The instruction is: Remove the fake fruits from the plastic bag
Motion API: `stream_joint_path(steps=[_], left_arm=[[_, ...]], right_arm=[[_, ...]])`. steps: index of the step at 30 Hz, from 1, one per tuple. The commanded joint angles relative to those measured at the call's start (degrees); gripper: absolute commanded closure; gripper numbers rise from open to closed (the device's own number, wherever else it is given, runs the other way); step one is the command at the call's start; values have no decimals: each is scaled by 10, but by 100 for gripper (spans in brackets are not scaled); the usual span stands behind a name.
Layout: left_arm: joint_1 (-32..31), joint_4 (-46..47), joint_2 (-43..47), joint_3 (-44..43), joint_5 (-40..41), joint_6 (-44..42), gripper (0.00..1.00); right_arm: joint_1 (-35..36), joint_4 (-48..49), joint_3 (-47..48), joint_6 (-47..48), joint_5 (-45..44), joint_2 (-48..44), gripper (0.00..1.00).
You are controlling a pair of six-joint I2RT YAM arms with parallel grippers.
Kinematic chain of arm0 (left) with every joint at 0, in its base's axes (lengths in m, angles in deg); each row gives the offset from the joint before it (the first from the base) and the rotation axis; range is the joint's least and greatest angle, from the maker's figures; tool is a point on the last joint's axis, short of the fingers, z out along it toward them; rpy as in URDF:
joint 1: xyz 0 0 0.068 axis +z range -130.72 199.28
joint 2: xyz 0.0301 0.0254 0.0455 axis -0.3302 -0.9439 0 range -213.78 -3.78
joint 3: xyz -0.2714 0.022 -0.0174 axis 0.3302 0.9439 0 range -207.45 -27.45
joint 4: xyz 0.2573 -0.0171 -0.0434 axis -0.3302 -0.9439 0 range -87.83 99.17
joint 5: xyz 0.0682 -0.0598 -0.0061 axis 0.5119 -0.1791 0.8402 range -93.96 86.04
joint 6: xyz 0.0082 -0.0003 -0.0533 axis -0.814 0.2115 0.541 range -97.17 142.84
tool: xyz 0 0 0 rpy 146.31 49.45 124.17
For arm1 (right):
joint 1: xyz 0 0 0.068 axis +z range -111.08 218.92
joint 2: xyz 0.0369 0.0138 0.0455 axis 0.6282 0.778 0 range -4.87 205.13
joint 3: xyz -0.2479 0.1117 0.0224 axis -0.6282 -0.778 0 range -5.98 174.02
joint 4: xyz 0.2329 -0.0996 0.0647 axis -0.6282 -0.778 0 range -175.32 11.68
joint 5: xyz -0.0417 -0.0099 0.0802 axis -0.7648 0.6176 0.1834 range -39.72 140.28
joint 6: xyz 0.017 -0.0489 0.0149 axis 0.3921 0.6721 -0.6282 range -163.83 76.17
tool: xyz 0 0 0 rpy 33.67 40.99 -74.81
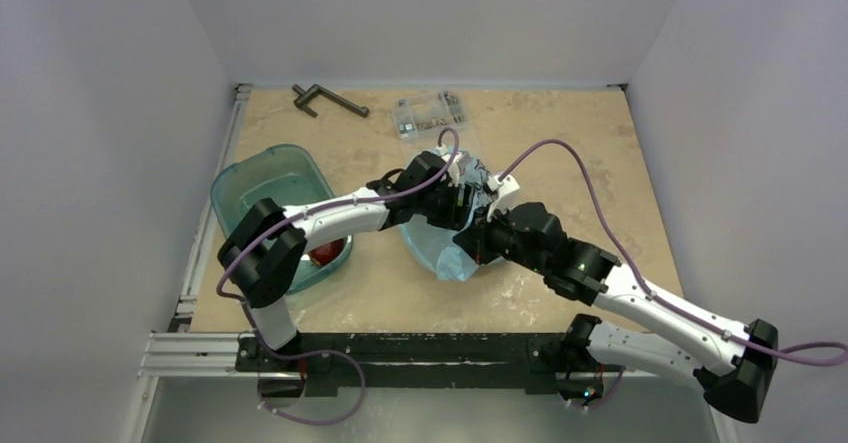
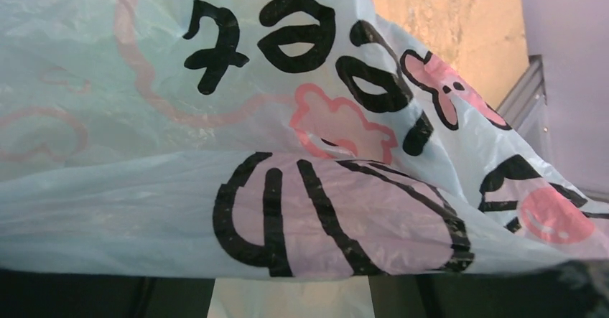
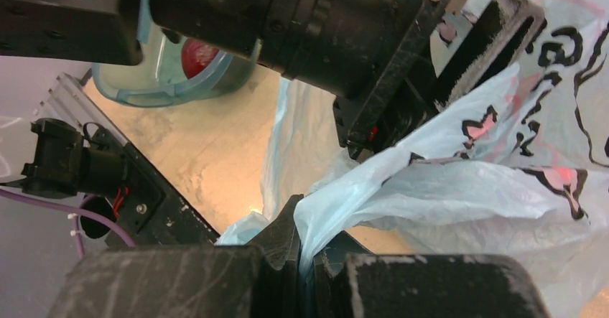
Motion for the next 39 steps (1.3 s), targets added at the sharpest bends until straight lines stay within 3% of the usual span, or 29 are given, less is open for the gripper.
stream_joint_path(steps=[1,4,8,17,19,21,26,28,30,36,39], left_arm=[[0,69,-22,-20,-86,-29,33],[-1,119,-18,1,-102,-19,31],[-1,111,-14,13,-88,-19,30],[-8,74,17,49,-45,-32,32],[-9,53,20,63,-38,-34,33],[-10,58,22,89,-32,-33,32],[-12,73,26,138,-29,-16,34],[-14,74,38,147,-23,-16,34],[-15,74,46,150,-25,-17,34],[-18,72,77,155,-27,-15,34],[-18,65,98,155,-22,-14,33]], right_arm=[[0,20,-6,-3,6,-25,100],[0,3,-4,-3,-7,-35,100],[0,-34,-8,-17,-49,-58,100],[1,-296,-22,-224,-155,-65,98],[0,-348,-25,-266,-153,-37,83],[0,-377,-29,-288,-177,-9,73],[0,-321,-20,-289,-192,34,50],[0,-300,-1,-274,-200,48,31],[0,-286,27,-250,-207,55,19],[0,-233,111,-125,-129,47,2],[0,-222,125,-107,-101,38,1]])
